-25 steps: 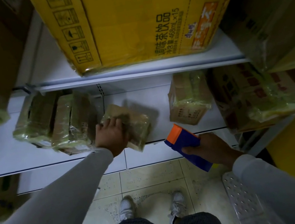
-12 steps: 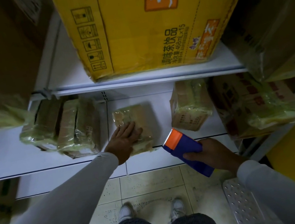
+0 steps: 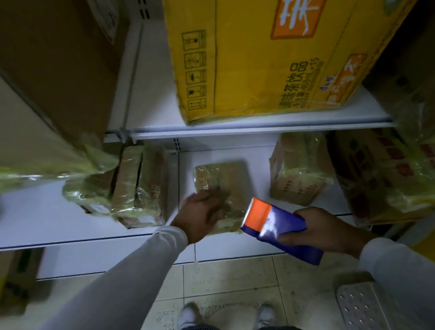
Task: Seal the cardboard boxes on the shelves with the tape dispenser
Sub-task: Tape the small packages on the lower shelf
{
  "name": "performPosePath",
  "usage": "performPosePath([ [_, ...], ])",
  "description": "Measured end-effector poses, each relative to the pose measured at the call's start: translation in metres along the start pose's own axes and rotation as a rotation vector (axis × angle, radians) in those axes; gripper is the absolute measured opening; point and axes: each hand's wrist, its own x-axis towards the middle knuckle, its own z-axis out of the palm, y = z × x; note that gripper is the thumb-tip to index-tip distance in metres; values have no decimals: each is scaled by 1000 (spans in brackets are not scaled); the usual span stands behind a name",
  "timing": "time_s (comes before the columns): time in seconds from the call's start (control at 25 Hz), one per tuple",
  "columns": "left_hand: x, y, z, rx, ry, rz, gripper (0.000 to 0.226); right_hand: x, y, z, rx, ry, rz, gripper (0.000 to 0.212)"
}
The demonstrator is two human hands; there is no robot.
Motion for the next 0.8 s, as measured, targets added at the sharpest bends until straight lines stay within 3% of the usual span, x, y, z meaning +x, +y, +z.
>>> performPosePath([
  [0.08,-1,11,-11,-274,51,-51,36,4,-11,-3,30,-59,-40,32],
  [0.24,-10,30,-13,-811,-120,-209,31,10,-29,0,34,-163,-112,42],
  [0.32,-18,31,-12,-947,-163,-270,31,14,-34,2,4,-200,-130,46],
  [0.48,-28,25,-12,-935,-218,-395,25,22,-38,5,-31,-256,-146,51],
  [0.8,-42,14,1,-889,-170,-452,15,32,-42,12,-141,-349,-137,49],
])
